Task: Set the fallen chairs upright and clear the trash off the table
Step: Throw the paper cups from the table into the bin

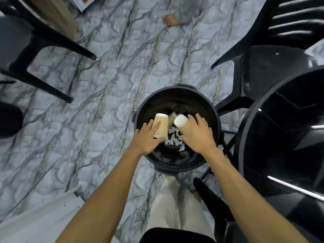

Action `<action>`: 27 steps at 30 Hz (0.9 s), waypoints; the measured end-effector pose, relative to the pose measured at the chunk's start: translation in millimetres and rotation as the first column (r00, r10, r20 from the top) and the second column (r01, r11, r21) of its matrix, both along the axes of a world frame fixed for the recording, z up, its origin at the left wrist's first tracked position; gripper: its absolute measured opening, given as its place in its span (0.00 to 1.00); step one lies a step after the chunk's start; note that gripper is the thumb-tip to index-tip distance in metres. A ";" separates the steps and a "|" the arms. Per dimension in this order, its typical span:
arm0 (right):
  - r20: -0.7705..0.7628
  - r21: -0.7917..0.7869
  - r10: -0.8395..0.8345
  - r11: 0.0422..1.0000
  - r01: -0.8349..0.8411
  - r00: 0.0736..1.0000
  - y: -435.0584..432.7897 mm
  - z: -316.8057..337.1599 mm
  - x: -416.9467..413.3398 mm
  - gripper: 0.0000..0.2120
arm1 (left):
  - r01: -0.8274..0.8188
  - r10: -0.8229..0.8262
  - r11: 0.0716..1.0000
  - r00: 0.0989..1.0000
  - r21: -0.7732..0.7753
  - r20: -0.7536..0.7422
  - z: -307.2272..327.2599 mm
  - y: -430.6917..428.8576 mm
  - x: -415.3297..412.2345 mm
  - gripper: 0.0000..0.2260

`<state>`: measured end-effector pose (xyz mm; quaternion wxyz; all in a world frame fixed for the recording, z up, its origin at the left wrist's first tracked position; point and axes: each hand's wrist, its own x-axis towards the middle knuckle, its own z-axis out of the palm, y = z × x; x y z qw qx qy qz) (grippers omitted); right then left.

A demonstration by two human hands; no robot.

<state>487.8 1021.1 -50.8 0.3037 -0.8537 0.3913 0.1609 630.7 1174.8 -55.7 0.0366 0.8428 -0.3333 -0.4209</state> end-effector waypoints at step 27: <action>0.203 0.033 -0.078 0.997 0.073 0.976 0.5 95.2 -21.0 0.25 | -0.039 0.067 0.946 0.995 -0.323 0.077 90.3 -10.8 -4.3 0.22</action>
